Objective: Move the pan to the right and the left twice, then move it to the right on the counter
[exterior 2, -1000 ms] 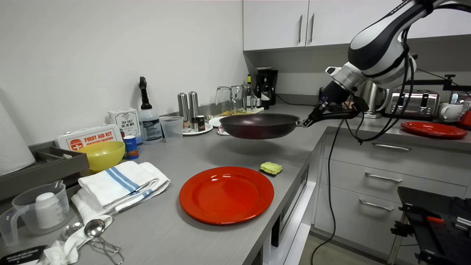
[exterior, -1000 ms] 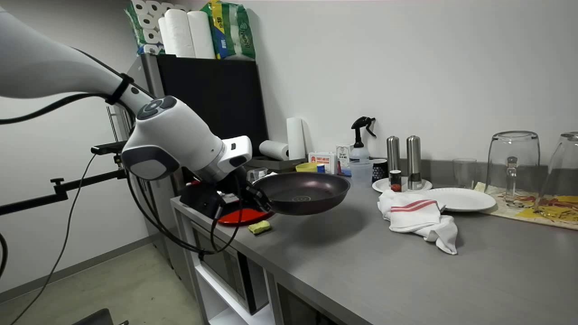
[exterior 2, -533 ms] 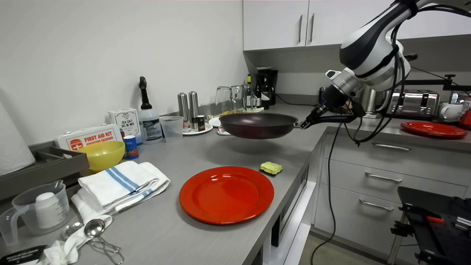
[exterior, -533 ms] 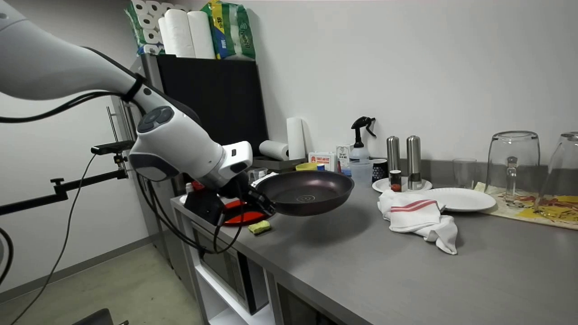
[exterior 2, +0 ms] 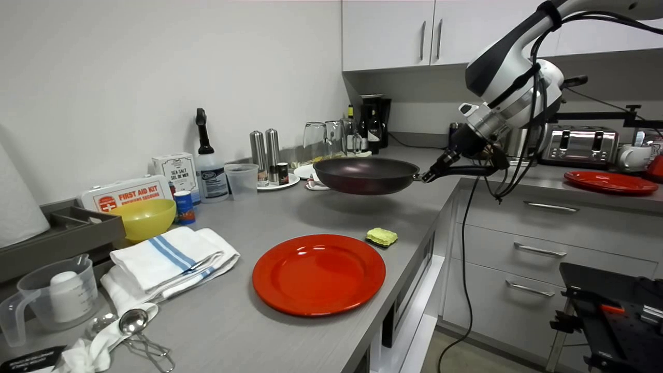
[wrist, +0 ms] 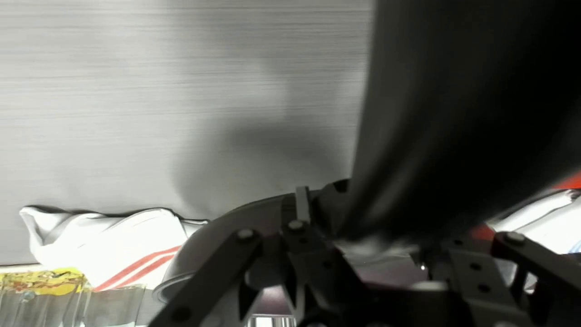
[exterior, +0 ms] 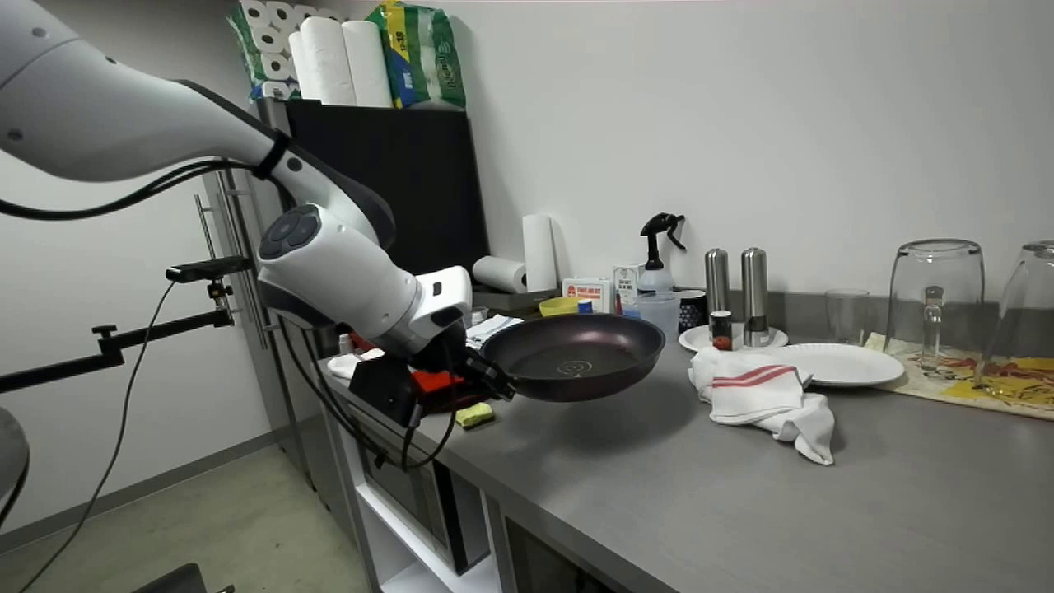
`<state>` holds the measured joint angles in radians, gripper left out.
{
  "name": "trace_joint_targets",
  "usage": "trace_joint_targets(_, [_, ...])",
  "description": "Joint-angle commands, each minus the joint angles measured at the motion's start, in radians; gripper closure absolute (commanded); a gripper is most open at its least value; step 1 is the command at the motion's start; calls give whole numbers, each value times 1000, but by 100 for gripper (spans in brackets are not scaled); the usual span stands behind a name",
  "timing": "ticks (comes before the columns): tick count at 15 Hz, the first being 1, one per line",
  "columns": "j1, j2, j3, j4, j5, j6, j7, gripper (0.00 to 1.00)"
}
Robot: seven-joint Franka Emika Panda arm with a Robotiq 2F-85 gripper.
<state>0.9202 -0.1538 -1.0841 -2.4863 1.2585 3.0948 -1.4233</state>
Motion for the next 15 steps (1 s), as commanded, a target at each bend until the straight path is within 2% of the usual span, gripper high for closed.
trace_joint_targets(1, [65,35,-69,79,114,-9,-99,77])
trace_joint_targets(7, [84,188,-122,132,325,-93,-216,77])
trace_joint_targets(11, [23,378,-99,160,505,-233,-260,77])
trace_joint_targets(15, [-78,562,-20,187,620,-339,-238,77])
